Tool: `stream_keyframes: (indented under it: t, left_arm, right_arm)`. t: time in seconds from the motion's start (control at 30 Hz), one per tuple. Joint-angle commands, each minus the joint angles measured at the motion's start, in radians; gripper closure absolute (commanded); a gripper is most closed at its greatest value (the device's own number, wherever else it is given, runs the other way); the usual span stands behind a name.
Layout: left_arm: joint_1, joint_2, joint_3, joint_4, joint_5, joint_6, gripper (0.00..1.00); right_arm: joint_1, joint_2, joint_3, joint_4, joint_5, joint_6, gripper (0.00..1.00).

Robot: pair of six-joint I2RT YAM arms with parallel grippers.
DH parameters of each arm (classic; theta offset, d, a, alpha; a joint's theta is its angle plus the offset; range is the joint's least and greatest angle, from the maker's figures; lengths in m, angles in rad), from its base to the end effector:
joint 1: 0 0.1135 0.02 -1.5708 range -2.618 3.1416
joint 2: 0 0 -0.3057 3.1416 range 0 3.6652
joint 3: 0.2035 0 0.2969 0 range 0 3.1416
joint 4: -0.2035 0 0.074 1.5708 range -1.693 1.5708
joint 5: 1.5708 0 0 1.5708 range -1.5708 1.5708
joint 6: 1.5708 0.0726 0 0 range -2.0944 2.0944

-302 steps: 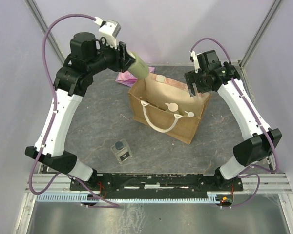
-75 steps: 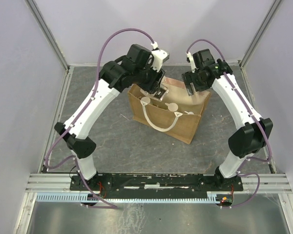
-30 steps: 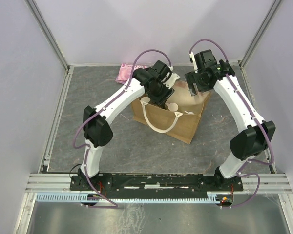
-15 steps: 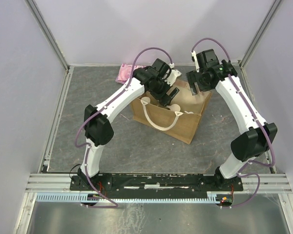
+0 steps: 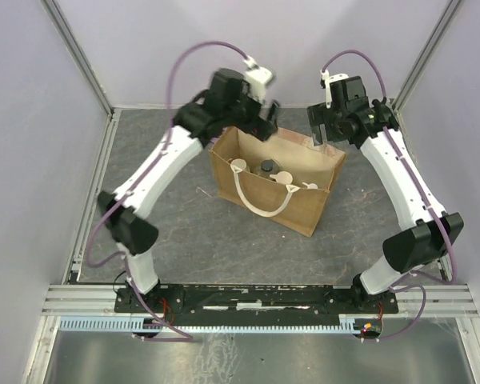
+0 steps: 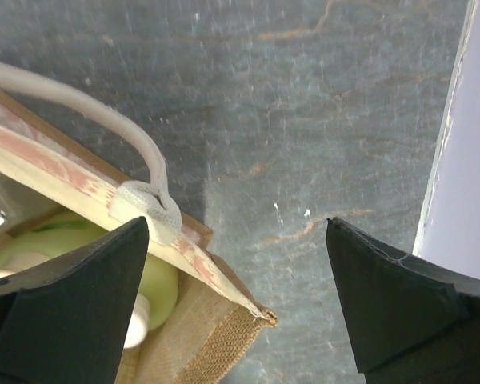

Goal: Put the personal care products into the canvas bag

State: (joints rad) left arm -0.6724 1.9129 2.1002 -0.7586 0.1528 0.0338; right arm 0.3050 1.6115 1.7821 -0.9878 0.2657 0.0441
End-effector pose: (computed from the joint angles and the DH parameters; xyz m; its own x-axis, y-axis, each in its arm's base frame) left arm 0.3997 -0.3323 0.4358 -0.3986 0.3600 -0.8435 0.7297 0.6817 -0.0538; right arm 0.3943 0.1041 0.4224 -0.7001 -0.1758 -0.6920 -0.0876 0.9830 -0.1611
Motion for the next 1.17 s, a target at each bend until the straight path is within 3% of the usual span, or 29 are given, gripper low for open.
stream_keyframes:
  t: [0.0,0.13,0.27,0.53,1.13]
  left_arm:
    - [0.112,-0.255,-0.117,0.284,-0.100,-0.201,0.01]
    - [0.289,-0.361,-0.239,0.323,-0.163,-0.352,0.01]
    - [0.401,-0.401,-0.301,0.281,-0.218,-0.357,0.01]
    - [0.413,-0.303,-0.209,0.121,-0.248,-0.322,0.00]
    - [0.413,-0.323,-0.251,0.141,-0.287,-0.260,0.00]
  right_arm:
    - [-0.006,-0.107,-0.022,0.188,0.007,0.055,0.00]
    - [-0.009,-0.176,-0.082,0.308,0.059,0.056,0.00]
    - [-0.015,-0.207,-0.101,0.365,0.120,0.035,0.00]
    - [-0.040,-0.208,-0.092,0.358,0.158,0.011,0.00]
    - [-0.049,-0.206,-0.088,0.340,0.179,0.032,0.00]
